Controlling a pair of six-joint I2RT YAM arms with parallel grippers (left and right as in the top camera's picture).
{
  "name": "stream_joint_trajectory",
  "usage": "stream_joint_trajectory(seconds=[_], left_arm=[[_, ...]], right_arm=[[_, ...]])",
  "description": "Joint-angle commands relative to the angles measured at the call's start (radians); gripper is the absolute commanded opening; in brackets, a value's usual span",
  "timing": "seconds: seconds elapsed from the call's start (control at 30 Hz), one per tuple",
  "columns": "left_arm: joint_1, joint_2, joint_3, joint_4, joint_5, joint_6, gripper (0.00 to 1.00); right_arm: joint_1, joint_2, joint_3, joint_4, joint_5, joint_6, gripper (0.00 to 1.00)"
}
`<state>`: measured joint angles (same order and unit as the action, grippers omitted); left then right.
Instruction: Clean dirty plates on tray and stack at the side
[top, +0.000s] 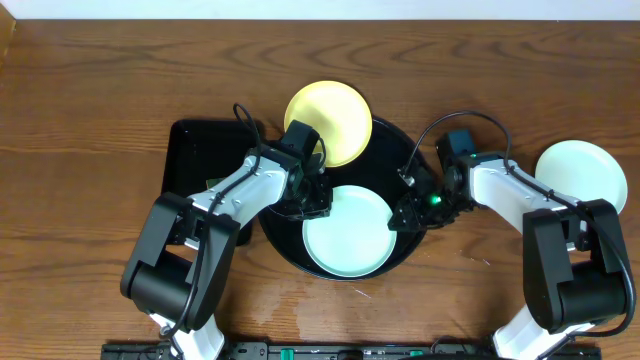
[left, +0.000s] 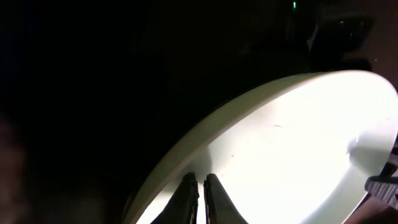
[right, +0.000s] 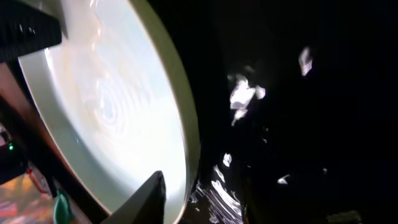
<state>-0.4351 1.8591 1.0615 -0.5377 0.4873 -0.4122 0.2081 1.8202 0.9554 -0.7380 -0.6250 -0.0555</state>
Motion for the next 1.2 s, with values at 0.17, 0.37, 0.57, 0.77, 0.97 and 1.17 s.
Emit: stream_joint_trajectory(seconds=[0.17, 0.37, 0.57, 0.77, 0.97, 1.17], left_arm=[[-0.005, 0.024, -0.01, -0.002, -0.006, -0.001, 0.08], [-0.012, 0.024, -0.01, -0.002, 0.0, -0.001, 0.08], [-0.021, 0.024, -0.01, 0.002, -0.001, -0.001, 0.08], [-0.022, 0.024, -0.01, 0.003, 0.0, -0.001, 0.08], [-0.006, 0.008, 0.031, -0.053, 0.003, 0.01, 0.25], [0.053, -0.104, 0.087, -0.139, 0.002, 0.049, 0.41]], right_arm=[[0.082, 0.031, -0.004, 0.077, 0.007, 0.025, 0.41], [0.14, 0.085, -0.004, 0.119, 0.008, 0.026, 0.22], [0.128, 0.087, -0.003, 0.123, 0.023, 0.026, 0.01], [0.103, 0.082, 0.0, 0.126, 0.036, 0.037, 0.01], [0.1, 0.012, 0.014, 0.113, 0.195, 0.044, 0.01], [0.101, -0.14, 0.014, 0.114, 0.393, 0.063, 0.01]])
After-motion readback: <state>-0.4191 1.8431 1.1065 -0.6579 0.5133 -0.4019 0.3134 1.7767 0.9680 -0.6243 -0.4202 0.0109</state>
